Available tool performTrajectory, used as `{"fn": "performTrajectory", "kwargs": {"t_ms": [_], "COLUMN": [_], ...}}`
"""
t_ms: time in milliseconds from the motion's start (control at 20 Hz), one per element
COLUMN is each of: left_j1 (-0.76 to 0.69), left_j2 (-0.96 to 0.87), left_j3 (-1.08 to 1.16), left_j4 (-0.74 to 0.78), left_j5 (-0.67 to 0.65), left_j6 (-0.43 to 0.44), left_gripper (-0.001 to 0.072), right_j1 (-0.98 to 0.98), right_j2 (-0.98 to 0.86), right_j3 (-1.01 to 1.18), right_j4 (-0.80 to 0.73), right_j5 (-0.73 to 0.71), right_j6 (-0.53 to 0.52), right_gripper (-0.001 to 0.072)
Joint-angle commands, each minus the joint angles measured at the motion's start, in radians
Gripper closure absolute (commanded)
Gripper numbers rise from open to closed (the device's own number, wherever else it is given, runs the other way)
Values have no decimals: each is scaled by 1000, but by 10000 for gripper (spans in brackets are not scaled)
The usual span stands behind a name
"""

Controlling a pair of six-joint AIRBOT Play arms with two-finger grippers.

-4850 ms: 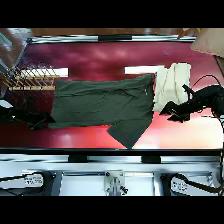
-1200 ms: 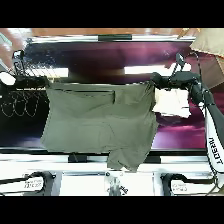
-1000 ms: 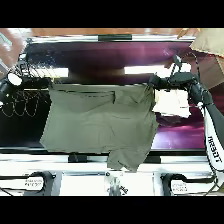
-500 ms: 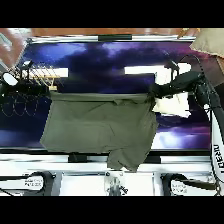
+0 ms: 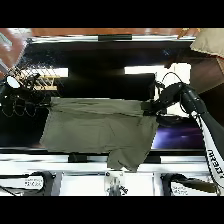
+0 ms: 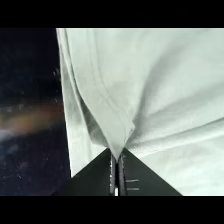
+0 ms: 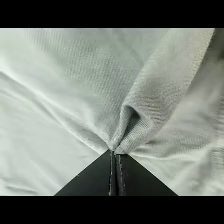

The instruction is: Fold the shirts.

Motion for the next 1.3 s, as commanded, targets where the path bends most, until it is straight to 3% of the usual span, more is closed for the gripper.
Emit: {"fn": "performTrajectory", "kwargs": {"t_ms": [0, 150, 350, 400, 450, 500, 700, 850, 1050, 1250], "left_j1": [1, 8, 13, 13, 14, 16, 59, 171, 393, 519], "left_j2": [-16, -17, -25, -26, -24, -23, -12, 62, 250, 306], "left_j3": [-2, -2, -2, -2, -2, -1, -7, -159, -486, -500], "left_j4": [38, 103, 65, 48, 40, 37, -5, -185, -228, -221], "left_j5": [-56, -85, -79, -80, -87, -91, -229, -293, -212, -217], "left_j6": [0, 0, 0, 0, -3, -19, -46, 5, 132, 195], "left_gripper": [672, 672, 668, 542, 282, 122, 100, 100, 99, 100], "right_j1": [24, 24, 25, 25, 24, 24, 24, -32, -213, -275], "right_j2": [1, 1, 1, 2, 6, 19, 146, 291, 460, 511], "right_j3": [-10, -10, -10, -9, -6, -6, -8, -74, -227, -265], "right_j4": [-125, -170, -105, -71, -44, -30, -156, -283, -192, -106], "right_j5": [-29, -39, -23, -16, -17, -21, -175, -267, -266, -262], "right_j6": [59, 61, 62, 61, 58, 50, 49, 35, -35, -69], "right_gripper": [652, 652, 632, 503, 286, 221, 219, 219, 219, 219]}}
